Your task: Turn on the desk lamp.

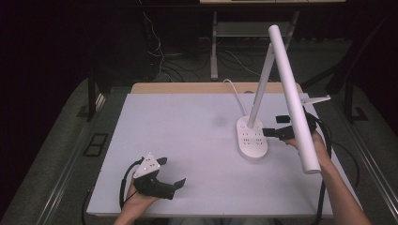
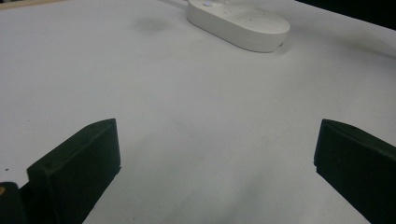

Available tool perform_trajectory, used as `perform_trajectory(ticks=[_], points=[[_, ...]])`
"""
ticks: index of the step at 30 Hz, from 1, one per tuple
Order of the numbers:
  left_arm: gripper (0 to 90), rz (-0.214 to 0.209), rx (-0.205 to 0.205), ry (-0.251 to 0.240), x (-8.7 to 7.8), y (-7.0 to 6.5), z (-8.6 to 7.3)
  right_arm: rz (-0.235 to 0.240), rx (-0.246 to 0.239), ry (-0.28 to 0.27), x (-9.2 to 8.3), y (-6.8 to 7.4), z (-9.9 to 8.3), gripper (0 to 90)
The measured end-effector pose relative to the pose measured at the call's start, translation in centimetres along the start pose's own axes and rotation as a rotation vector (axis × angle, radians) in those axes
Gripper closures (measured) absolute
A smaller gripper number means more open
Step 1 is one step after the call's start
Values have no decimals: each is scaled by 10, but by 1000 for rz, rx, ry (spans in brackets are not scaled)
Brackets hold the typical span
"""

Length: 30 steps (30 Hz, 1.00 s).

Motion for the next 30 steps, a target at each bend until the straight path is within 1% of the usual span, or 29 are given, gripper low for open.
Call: perform_trajectory(ticks=[1,2,3,4,5,6,7,9,11,13,15,17,23,30], points=[[0,0,0,0,0,0,0,-1,7,0,1,-2,1,12],[0,-2,-1,1,0,0,0,4,4,-3,1,-4,2,65],[0,-4,0,0,0,0,0,8,-1,-10,1,-5,2,80],[0,-4,0,0,0,0,0,2,-2,-21,2,-7,2,80],[0,-4,2,0,0,0,0,2,-2,-21,2,-7,2,80],[0,-5,2,0,0,0,0,-6,0,-19,3,-12,4,128],[0,-5,2,-1,0,0,0,-1,-5,-20,3,-13,4,161],[0,-4,1,-2,0,0,0,-4,1,-22,4,-17,5,170],[0,-4,0,-5,0,0,0,1,-4,-17,6,-20,5,231],[0,-5,1,-1,0,0,0,-1,-2,-13,8,-24,5,255],[0,-7,3,-1,0,0,0,5,-8,-17,9,-27,4,331],[0,-8,3,0,0,0,0,21,-4,-32,10,-32,4,386],[0,-5,-1,0,0,1,0,27,2,-54,16,-42,4,482],[0,-5,-2,1,0,1,0,1,12,-45,23,-48,3,563]])
Point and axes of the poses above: each handheld gripper's, and its own axes: x roughly forward along the jaws, z roughly out of its top, y roughly to its left, the point moved 1 cm from there along x, roughly forward along the jaws, and after that the axes turned 4 degrees about z, right-handed, at the moved point
